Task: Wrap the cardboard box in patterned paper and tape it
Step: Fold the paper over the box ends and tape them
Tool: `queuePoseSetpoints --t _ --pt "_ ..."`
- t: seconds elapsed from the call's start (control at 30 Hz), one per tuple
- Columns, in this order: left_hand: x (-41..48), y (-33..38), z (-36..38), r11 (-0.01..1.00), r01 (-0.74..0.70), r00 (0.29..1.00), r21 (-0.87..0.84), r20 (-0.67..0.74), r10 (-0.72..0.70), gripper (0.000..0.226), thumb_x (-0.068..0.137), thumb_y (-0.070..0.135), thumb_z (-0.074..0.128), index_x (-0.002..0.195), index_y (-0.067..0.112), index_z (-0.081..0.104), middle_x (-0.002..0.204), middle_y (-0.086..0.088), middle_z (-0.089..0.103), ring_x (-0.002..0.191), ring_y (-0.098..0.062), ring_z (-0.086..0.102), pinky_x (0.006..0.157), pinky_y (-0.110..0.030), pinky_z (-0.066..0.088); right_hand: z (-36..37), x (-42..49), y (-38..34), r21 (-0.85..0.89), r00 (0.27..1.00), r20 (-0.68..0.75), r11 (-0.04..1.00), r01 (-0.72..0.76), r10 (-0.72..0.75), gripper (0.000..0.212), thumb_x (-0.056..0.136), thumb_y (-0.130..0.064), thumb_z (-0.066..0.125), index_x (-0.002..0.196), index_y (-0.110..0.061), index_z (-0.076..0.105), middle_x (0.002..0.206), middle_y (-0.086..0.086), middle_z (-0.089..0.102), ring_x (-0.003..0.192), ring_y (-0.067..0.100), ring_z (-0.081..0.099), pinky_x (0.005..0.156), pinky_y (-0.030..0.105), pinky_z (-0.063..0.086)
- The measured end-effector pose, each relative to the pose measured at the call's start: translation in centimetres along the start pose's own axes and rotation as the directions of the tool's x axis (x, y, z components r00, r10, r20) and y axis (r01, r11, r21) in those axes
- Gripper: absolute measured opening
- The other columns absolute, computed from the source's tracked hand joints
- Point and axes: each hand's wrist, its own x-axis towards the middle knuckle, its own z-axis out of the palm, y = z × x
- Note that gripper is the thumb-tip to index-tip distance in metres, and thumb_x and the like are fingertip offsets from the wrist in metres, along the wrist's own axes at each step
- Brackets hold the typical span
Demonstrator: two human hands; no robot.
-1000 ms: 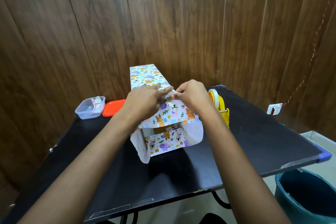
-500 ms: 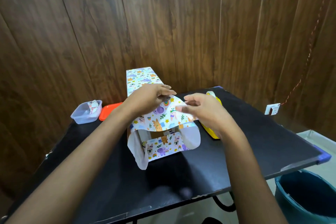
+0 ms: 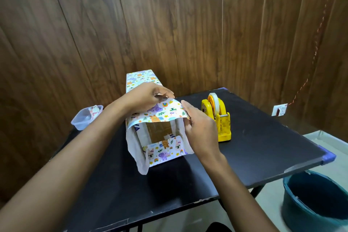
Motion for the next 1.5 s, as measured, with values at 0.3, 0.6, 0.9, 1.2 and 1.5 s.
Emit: queuePoseSetpoints --t 0.3,0.6,0.9,1.2,1.5 --pt "-0.1 0.3 -0.2 0.996 0.012 1.0 -0.092 0.004 -0.011 0.028 0.093 0.009 0.052 0.115 0.022 0.067 0.126 0.014 0.059 0.116 -0.003 0.054 0.098 -0.024 0.045 0.3 0.7 -0.2 0.018 0.995 -0.094 0.999 0.043 -0.041 0.036 0.076 -0.004 0.05 0.104 -0.006 0.072 0.084 0.007 0.075 0.072 0.022 0.071 0.055 0.022 0.049" --pt "1.4 0.3 -0.6 0.997 0.033 0.998 0.076 0.049 -0.037 0.021 0.091 0.02 0.059 0.108 0.025 0.07 0.115 0.013 0.065 0.1 -0.005 0.06 0.083 -0.02 0.046 0.2 0.6 0.1 -0.041 0.985 -0.099 0.99 0.138 -0.141 0.043 0.078 -0.02 0.039 0.095 -0.001 0.074 0.088 0.007 0.075 0.073 0.018 0.072 0.057 0.023 0.055" --pt "0.8 0.8 -1.6 0.994 0.107 0.965 0.016 0.24 -0.108 0.033 0.096 0.026 0.048 0.127 0.033 0.057 0.137 0.022 0.046 0.126 -0.001 0.042 0.099 -0.016 0.032 -1.2 1.4 1.1 0.058 0.987 0.154 0.997 -0.056 0.046 0.048 0.086 -0.007 0.055 0.132 -0.02 0.055 0.12 0.005 0.063 0.11 0.019 0.057 0.088 0.036 0.05" --pt "0.1 3.1 -2.3 0.978 0.195 0.945 0.073 0.253 -0.207 0.032 0.099 0.029 0.042 0.129 0.029 0.054 0.131 0.017 0.051 0.109 -0.002 0.048 0.09 -0.017 0.033 -1.4 0.9 -0.4 -0.019 0.987 0.153 0.999 -0.043 0.046 0.046 0.091 -0.029 0.037 0.133 -0.019 0.053 0.115 0.006 0.067 0.102 0.024 0.061 0.079 0.034 0.049" --pt "-3.1 4.7 -3.0 0.983 0.169 0.908 0.065 0.378 -0.181 0.095 0.061 0.069 0.053 0.146 0.036 0.028 0.143 0.027 0.029 0.134 0.001 0.027 0.108 -0.02 0.024 -2.2 2.2 -1.2 -0.043 0.932 0.362 0.999 -0.007 0.022 0.033 0.094 -0.018 0.045 0.126 -0.02 0.055 0.11 0.005 0.068 0.097 0.024 0.061 0.075 0.031 0.046"
